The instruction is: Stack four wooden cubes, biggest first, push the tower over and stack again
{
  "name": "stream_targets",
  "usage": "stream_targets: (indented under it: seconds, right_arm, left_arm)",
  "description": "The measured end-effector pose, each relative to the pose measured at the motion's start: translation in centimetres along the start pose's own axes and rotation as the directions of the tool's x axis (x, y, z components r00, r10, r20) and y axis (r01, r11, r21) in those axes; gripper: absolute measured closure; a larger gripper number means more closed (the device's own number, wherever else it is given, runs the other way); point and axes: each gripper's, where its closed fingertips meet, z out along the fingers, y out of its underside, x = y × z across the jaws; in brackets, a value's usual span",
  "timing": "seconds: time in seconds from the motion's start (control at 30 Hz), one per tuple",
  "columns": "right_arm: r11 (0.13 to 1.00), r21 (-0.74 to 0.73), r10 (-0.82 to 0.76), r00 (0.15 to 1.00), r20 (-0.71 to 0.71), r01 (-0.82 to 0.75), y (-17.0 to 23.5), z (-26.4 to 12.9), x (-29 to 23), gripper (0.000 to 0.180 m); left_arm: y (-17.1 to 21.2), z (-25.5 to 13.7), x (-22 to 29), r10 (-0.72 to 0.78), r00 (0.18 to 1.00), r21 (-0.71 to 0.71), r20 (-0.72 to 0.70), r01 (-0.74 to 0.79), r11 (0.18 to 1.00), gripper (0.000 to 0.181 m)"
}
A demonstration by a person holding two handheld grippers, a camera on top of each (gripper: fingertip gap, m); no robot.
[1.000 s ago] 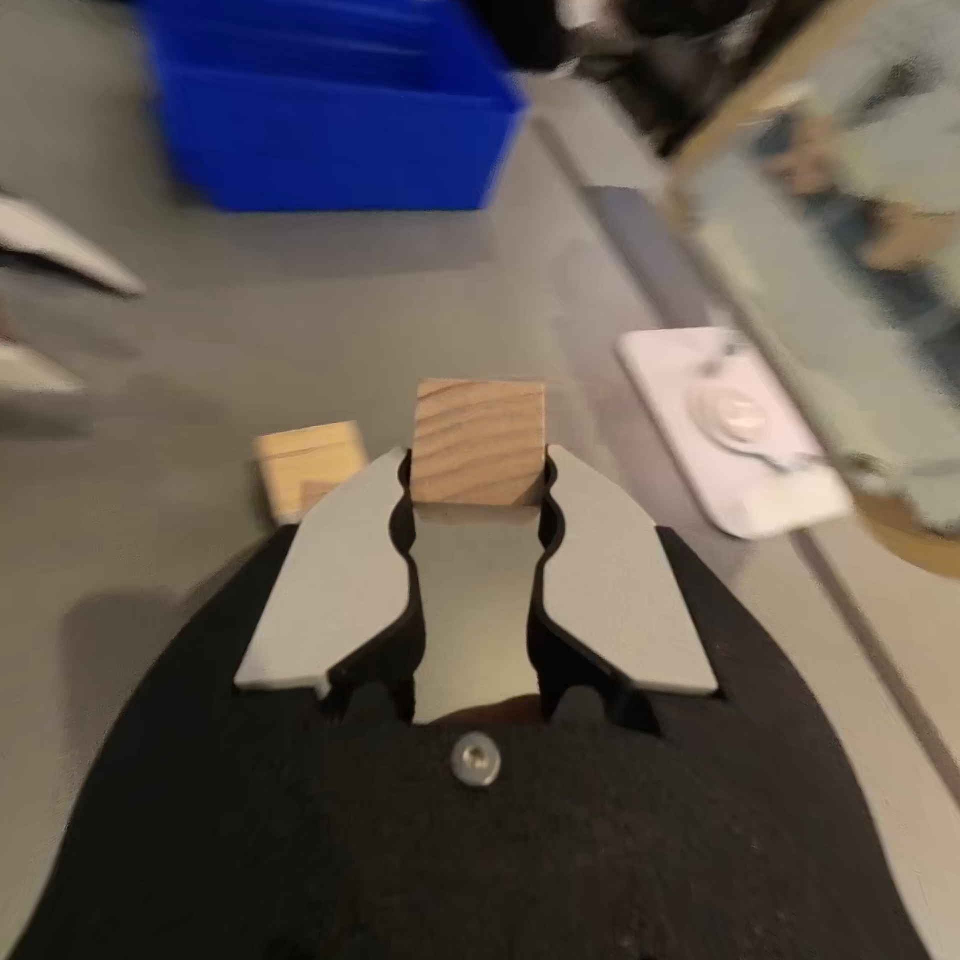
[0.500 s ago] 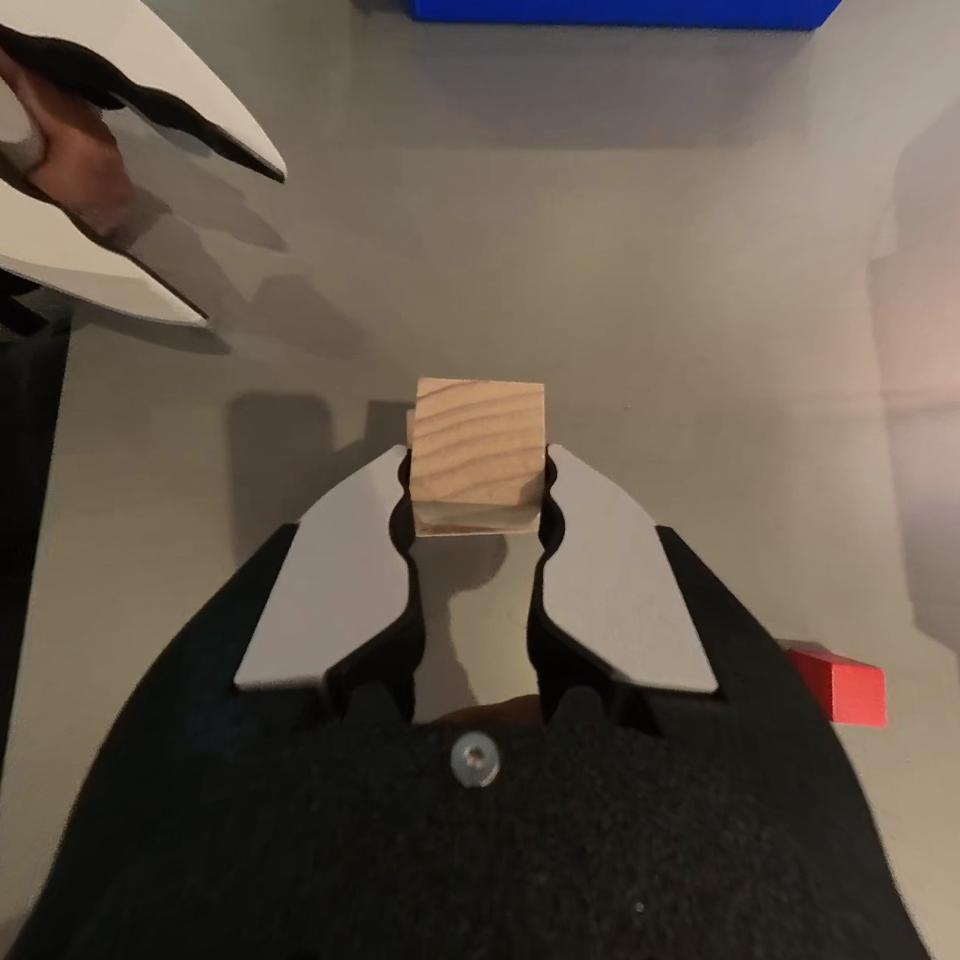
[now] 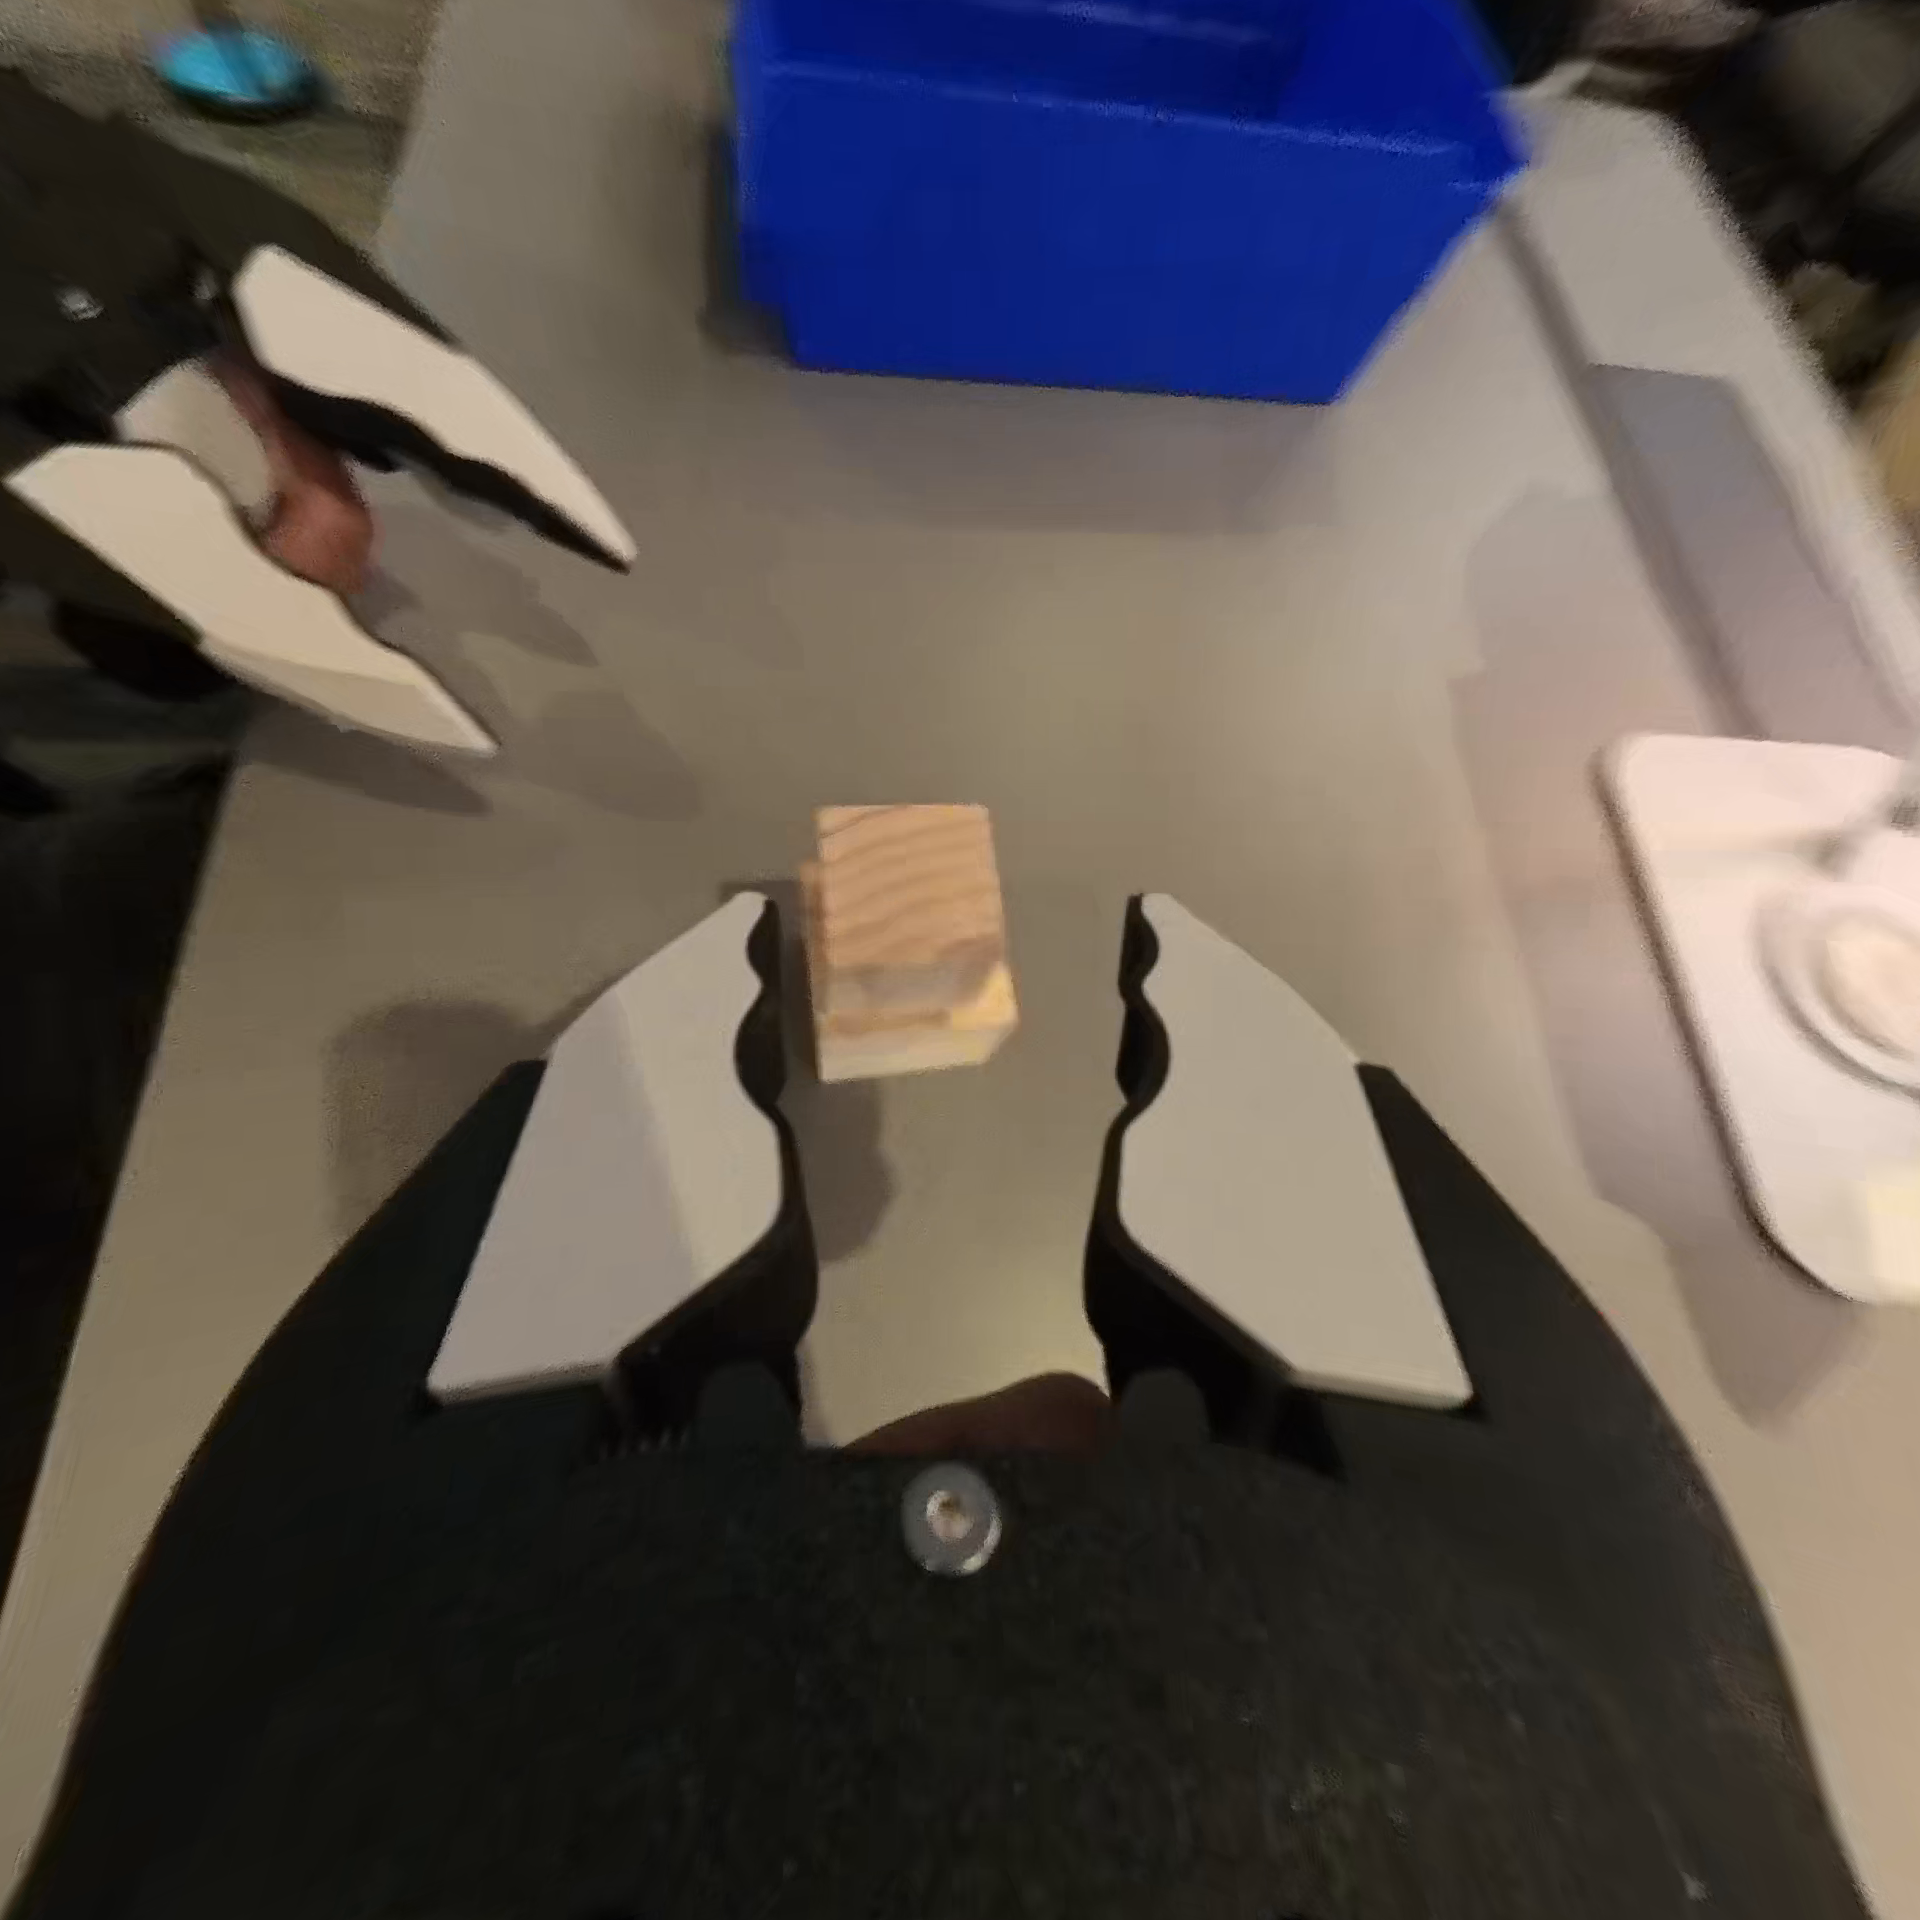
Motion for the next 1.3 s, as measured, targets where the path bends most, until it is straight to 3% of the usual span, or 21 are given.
stream_targets:
  seconds: [0.07,0.13,0.2,0.3,0.47,0.63,0.83,1.1,1.2,1.3]
  right_arm:
    - [0.999,-0.044,-0.010,0.988,-0.155,0.003,0.8,-3.0,0.9,0.121]
    - [0.983,-0.182,-0.075,0.974,-0.215,0.035,4.1,-5.3,0.6,0.120]
    - [0.943,-0.325,-0.142,0.968,-0.209,0.068,8.3,-6.6,0.5,0.127]
    - [0.908,-0.419,-0.049,0.990,-0.133,-0.012,13.0,-6.5,0.3,0.128]
    - [0.874,-0.485,-0.024,0.993,-0.117,-0.036,16.0,-5.8,2.1,0.129]
    - [0.933,-0.355,-0.019,0.978,-0.206,-0.056,11.4,-3.9,7.9,0.134]
    - [0.875,-0.479,-0.008,0.989,-0.149,-0.065,11.8,0.0,13.5,0.129]
    - [0.841,-0.539,-0.037,0.992,-0.124,-0.036,11.3,0.6,14.6,0.128]
    - [0.924,-0.368,0.012,0.968,-0.251,-0.107,7.4,-0.9,12.7,0.127]
    - [0.991,-0.078,0.059,0.882,-0.468,-0.108,2.8,-4.5,8.1,0.131]
  left_arm:
    - [0.0,-0.1,0.1,-0.004,1.000,-0.001,-0.009,0.004,1.000,0.121]
    - [0.1,-0.1,0.0,-0.009,1.000,-0.001,-0.013,0.009,1.000,0.121]
    - [0.1,-0.1,0.1,-0.014,1.000,-0.005,-0.022,0.014,1.000,0.121]
    - [0.2,0.1,0.2,-0.012,1.000,-0.015,-0.026,0.012,1.000,0.121]
    - [0.0,0.4,0.7,0.013,1.000,-0.015,-0.028,-0.013,1.000,0.121]
    - [0.2,0.6,0.8,0.025,0.999,-0.030,-0.026,-0.025,0.999,0.121]
    - [0.3,0.5,0.9,0.052,0.999,-0.029,-0.015,-0.052,0.998,0.121]
    - [0.4,0.1,0.6,0.042,0.999,-0.028,-0.025,-0.042,0.999,0.121]
    - [0.3,0.1,0.1,0.001,1.000,-0.022,-0.023,-0.001,1.000,0.121]
    - [0.0,-0.2,-0.7,-0.027,1.000,-0.003,0.004,0.027,1.000,0.121]
